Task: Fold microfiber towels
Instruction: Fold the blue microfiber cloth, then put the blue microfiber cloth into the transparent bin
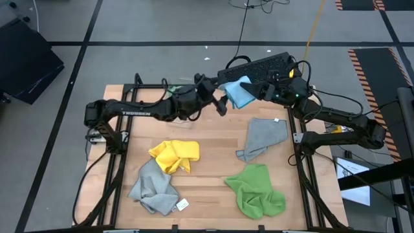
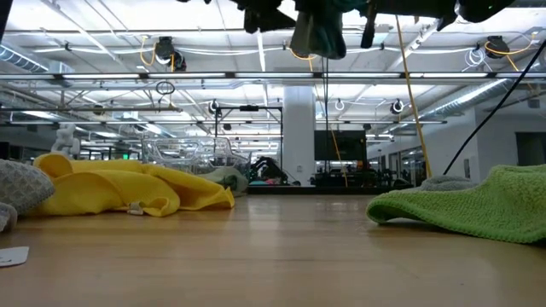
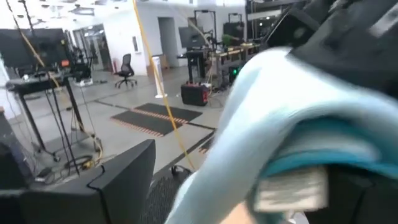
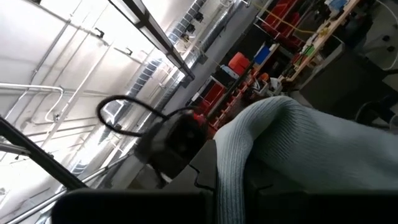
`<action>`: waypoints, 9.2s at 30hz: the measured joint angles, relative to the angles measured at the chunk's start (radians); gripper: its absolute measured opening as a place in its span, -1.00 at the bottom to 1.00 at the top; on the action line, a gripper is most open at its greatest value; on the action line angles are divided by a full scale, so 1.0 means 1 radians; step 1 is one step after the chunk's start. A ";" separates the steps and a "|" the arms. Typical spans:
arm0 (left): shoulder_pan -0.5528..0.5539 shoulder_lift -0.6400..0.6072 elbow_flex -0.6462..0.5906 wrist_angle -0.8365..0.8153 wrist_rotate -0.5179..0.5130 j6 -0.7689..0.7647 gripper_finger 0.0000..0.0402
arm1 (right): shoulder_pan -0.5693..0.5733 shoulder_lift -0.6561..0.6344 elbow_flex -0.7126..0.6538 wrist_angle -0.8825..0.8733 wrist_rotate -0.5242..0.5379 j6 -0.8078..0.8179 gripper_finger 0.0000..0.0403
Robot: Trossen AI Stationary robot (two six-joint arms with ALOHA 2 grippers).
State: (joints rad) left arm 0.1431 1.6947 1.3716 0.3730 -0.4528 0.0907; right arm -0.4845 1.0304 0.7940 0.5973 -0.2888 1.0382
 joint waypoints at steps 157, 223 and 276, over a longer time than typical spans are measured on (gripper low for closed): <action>0.692 -0.176 -0.521 -0.640 1.186 -0.706 -0.84 | -0.125 -0.188 0.000 -0.468 -0.186 -0.375 -0.18; 0.419 -0.131 -0.145 -1.233 0.444 0.063 0.69 | -0.164 -0.152 0.000 -0.446 -0.319 -0.344 -0.18; 0.663 0.019 -0.168 -1.380 1.186 0.584 -0.86 | -0.164 -0.152 0.000 -0.452 -0.393 -0.374 -0.18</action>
State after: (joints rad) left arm 0.8057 1.7140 1.2038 -1.0071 0.7335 0.6744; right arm -0.6483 0.8780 0.7944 0.1452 -0.6819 0.6637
